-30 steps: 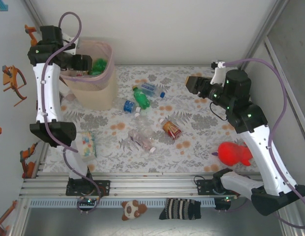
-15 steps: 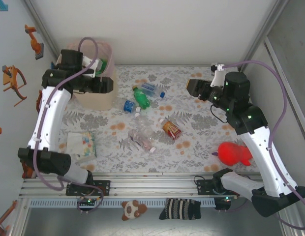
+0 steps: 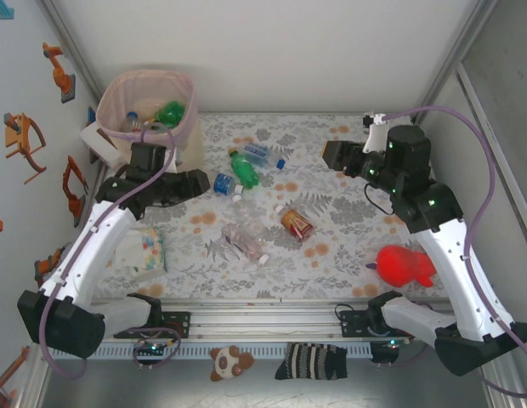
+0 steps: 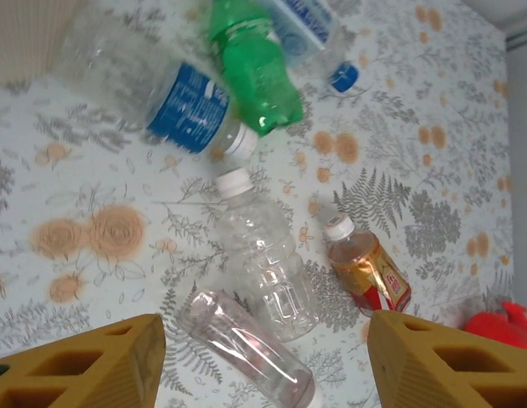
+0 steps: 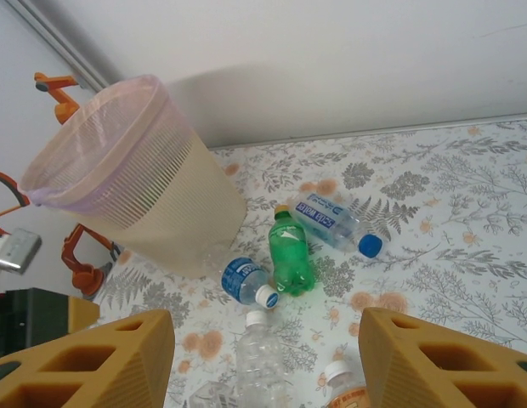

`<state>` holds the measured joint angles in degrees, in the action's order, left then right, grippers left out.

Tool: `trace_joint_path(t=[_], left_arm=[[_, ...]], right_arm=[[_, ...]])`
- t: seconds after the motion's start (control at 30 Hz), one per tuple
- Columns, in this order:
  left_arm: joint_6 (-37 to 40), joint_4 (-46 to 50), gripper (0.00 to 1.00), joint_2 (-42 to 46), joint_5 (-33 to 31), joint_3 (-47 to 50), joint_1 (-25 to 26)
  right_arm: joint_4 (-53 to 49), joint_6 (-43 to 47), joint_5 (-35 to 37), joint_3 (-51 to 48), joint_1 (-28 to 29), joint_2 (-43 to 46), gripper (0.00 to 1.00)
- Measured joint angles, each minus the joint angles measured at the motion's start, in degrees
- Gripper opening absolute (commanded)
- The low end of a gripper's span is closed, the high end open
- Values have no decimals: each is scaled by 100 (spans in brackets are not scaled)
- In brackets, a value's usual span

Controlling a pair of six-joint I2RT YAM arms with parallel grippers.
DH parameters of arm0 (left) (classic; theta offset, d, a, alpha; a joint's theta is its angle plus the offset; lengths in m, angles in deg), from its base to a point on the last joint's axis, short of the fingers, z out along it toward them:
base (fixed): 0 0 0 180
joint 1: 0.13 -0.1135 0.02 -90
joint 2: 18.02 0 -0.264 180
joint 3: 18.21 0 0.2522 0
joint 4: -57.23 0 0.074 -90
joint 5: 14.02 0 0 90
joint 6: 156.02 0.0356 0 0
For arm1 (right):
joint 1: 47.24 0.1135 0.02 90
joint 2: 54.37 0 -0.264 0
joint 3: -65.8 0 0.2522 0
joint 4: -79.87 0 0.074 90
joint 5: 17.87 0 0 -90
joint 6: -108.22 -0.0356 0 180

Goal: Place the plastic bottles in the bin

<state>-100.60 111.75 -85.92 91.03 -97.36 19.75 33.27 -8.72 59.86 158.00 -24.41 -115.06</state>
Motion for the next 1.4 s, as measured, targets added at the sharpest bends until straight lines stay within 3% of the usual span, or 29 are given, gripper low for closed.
trace_joint_path(t=[0.3, 0.6, 0.77, 1.03, 1.4], left_arm=[[-2216, -79, 67, -63, -1423, 761, 1078], [-3630, -133, 67, -1169, -1705, 765, 1926], [-4100, -155, 74, -1646, -1657, 763, 2188], [-4533, -225, 75, -2046, -1462, 763, 2400], [-4594, -391, 68, -2479, -1097, 579, 2730]], right_arm=[[0, 2, 22, -26, 0, 85, 58], [0, 2, 66, -61, 0, 114, 58], [-66, 2, 133, -61, 0, 179, 58], [-107, 2, 168, -61, 0, 293, 58], [-192, 2, 278, -83, 0, 466, 58]])
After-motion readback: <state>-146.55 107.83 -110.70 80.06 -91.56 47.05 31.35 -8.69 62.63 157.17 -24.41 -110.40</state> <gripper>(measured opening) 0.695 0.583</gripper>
